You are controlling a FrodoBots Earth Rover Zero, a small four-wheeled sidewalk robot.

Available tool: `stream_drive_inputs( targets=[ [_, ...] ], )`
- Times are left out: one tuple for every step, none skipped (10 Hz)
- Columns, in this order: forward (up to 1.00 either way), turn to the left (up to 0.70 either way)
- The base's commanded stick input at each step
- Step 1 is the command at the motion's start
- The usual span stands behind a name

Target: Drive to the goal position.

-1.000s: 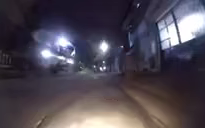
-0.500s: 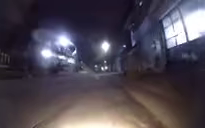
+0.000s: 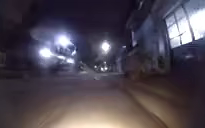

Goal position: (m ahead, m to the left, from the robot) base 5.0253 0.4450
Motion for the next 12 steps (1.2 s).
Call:
stream_drive_inputs(
  targets=[
    [0.7,-0.22],
    [0.7,-0.29],
    [0.7,-0.14],
    [0.7,-0.05],
    [0.7,0.0],
    [0.7,0.0],
    [0.7,0.0],
    [0.7,-0.02],
    [0.7,-0.26],
    [0.7,-0.34],
    [0.7,-0.15],
    [0.7,0.0]
  ],
)
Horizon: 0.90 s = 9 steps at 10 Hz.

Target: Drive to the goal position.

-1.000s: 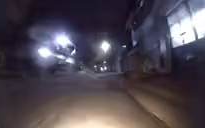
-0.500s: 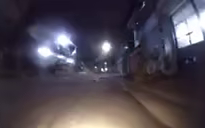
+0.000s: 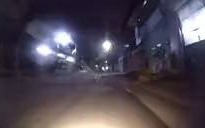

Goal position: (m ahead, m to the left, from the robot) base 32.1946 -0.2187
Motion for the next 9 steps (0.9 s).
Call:
stream_drive_inputs(
  targets=[
    [0.7,0.0],
    [0.7,-0.15],
    [0.7,-0.35],
    [0.7,-0.35],
    [0.7,-0.35],
    [0.7,-0.24],
    [0.7,-0.05],
    [0.7,0.0],
    [0.7,0.0]
  ],
)
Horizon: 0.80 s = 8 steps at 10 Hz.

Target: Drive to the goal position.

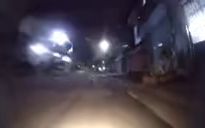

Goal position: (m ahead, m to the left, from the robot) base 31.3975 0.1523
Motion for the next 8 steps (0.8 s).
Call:
stream_drive_inputs(
  targets=[
    [0.7,-0.01],
    [0.7,-0.32],
    [0.7,-0.31],
    [0.7,-0.23],
    [0.7,-0.11],
    [0.7,0.0],
    [0.7,0.0],
    [0.7,0.0]
  ],
)
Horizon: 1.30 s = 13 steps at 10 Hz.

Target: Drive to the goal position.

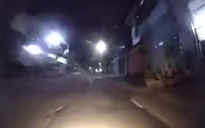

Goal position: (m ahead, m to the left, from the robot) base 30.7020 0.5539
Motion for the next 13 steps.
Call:
stream_drive_inputs(
  targets=[
    [0.7,0.0],
    [0.7,-0.25],
    [0.7,-0.32],
    [0.7,-0.21],
    [0.7,-0.08],
    [0.7,0.0],
    [0.7,0.0],
    [0.7,-0.08],
    [0.7,-0.35],
    [0.7,-0.35],
    [0.7,-0.35],
    [0.7,-0.35],
    [0.7,-0.35]
  ],
)
